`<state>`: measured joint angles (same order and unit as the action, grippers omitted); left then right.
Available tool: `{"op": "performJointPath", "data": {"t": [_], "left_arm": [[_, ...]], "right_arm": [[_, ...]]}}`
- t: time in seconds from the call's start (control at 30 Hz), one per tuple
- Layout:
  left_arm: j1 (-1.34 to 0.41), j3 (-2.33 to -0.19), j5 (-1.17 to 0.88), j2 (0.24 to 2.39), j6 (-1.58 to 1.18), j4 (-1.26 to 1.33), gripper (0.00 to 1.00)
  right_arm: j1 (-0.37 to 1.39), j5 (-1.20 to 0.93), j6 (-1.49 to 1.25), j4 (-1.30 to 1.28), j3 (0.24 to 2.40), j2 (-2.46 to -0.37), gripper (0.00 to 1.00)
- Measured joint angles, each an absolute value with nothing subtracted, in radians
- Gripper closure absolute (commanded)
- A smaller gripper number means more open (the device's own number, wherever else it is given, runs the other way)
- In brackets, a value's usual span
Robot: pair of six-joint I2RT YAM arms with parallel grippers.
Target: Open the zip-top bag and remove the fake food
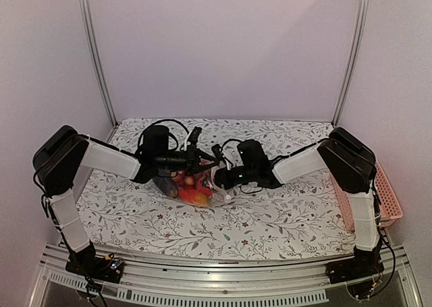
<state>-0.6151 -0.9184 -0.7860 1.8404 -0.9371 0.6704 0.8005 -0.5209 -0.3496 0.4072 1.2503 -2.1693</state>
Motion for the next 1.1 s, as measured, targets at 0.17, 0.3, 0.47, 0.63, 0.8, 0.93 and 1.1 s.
{"op": "performJointPath", "data": {"t": [0.17, 0.3, 0.47, 0.63, 0.8, 0.93, 1.1], "left_arm": [[-0.614, -0.913, -0.785, 1.840, -0.948, 0.684, 1.00], [-0.612, -0.902, -0.780, 1.840, -0.953, 0.694, 1.00], [-0.612, -0.900, -0.778, 1.840, -0.955, 0.706, 1.00], [-0.611, -0.900, -0.777, 1.841, -0.955, 0.714, 1.00], [-0.609, -0.900, -0.773, 1.844, -0.955, 0.717, 1.00], [-0.607, -0.900, -0.769, 1.855, -0.954, 0.717, 1.00], [-0.606, -0.900, -0.763, 1.871, -0.949, 0.716, 1.00]], "right_arm": [[0.818, -0.465, -0.346, 0.410, 1.273, -2.196, 0.20], [0.825, -0.414, -0.342, 0.414, 1.283, -2.213, 0.29], [0.827, -0.386, -0.345, 0.426, 1.283, -2.215, 0.50], [0.830, -0.368, -0.346, 0.430, 1.271, -2.205, 0.58], [0.830, -0.353, -0.345, 0.408, 1.211, -2.145, 0.59], [0.830, -0.349, -0.342, 0.385, 1.162, -2.079, 0.61], [0.821, -0.350, -0.341, 0.380, 1.098, -1.983, 0.62]]}}
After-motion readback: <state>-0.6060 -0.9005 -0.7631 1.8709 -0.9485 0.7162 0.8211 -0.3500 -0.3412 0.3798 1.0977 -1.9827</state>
